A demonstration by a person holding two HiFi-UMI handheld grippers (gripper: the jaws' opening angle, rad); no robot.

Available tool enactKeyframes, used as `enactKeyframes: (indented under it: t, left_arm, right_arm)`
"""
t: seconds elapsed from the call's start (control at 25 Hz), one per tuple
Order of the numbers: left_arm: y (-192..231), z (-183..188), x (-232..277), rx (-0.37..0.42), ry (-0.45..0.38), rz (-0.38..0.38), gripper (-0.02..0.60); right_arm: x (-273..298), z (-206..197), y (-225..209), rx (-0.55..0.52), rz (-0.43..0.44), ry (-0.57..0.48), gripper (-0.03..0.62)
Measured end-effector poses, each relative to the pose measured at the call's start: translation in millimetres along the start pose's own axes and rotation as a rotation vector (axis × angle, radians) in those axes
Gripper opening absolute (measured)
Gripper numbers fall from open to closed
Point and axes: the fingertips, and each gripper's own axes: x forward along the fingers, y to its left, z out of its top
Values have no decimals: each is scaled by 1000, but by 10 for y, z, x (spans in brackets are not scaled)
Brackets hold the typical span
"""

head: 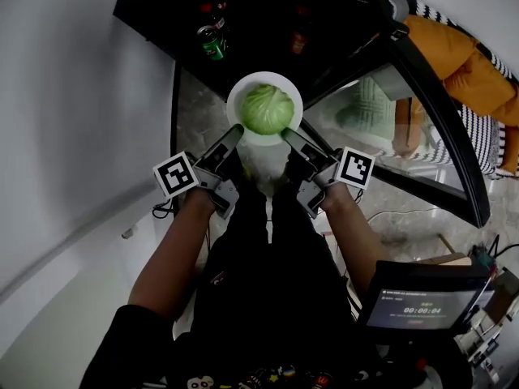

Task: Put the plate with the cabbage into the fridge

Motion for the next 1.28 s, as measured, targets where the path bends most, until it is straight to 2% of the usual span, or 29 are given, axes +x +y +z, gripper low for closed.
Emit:
enactKeyframes:
  t: [0.24,0.48,0.84,1.28]
  left_arm:
    - [73,14,-13,10,2,38,12]
    - [128,-3,-19,-65,30,130,12]
    - [46,-2,-35,-63,12,162,12]
    - [18,11,-23,-38,1,165,12]
  right_arm:
    - [-11,6,-65,14,-34,-5,20]
    - [-28,-33,-118,128,-102,-19,20]
    - [-44,-23,-63,148,-101,-48,20]
    - [-48,13,-23,156,-106,-94,20]
